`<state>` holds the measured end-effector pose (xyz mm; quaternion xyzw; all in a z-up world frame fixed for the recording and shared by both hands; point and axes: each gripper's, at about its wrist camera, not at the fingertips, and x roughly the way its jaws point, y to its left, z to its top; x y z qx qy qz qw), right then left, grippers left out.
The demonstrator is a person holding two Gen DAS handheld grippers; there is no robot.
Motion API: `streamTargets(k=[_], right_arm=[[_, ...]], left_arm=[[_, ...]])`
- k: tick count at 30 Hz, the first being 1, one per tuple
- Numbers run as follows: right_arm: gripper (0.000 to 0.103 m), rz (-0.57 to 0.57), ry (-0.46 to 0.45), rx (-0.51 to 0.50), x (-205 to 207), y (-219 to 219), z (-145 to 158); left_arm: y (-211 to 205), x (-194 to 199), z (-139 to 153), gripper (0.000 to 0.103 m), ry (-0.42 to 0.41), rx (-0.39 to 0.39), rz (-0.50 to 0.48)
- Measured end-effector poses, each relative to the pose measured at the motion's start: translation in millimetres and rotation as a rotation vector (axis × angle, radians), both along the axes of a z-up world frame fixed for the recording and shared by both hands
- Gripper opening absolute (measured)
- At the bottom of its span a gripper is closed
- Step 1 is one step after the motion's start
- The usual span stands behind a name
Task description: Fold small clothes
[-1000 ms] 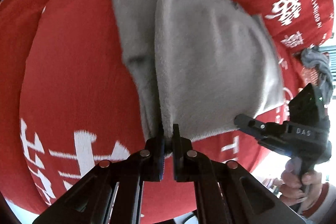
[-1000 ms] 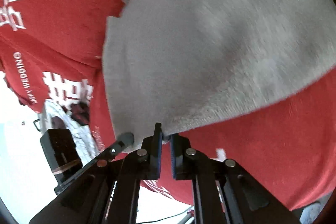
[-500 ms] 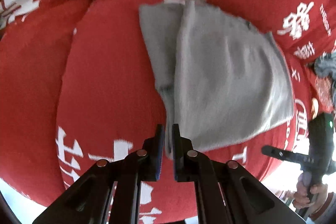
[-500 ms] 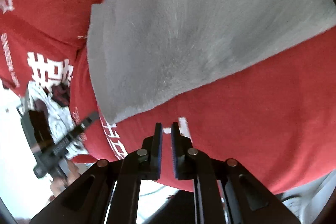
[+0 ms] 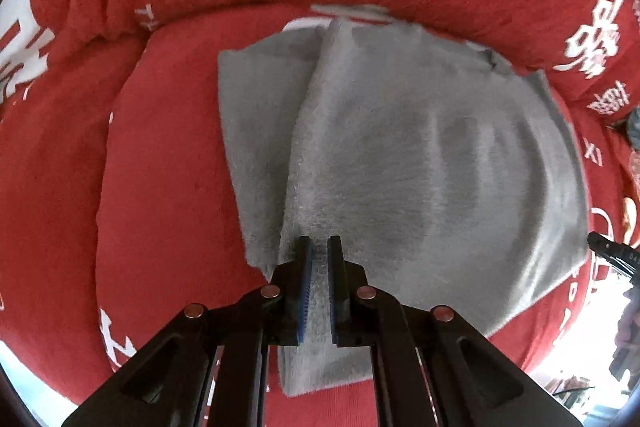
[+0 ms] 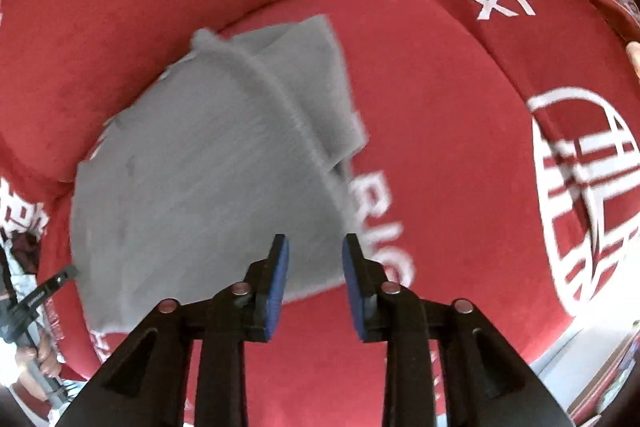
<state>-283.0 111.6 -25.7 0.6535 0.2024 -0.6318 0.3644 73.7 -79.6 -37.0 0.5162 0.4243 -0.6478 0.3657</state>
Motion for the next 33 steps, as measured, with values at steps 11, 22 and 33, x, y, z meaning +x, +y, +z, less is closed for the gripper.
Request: streamTargets(k=[11, 22, 33], right_arm=[[0.006, -0.030, -0.090, 0.034, -17.5, 17.3, -25.1], [0.009, 0.145, 0.045, -0.154, 0.0, -82.7, 27.3], [0.004, 0.029, -0.102, -0.171, -24.6, -146.4, -48.2]], left_arm=[[-8.0, -4.7, 4.0, 0.007, -0.052, -0.021, 0.024], [-67.3, -45.4, 8.3, 0.007, -0.001, -0.069, 0.046], [-93.3, -45.3, -23.9, 0.007, 0.013, -0.066, 0.098]])
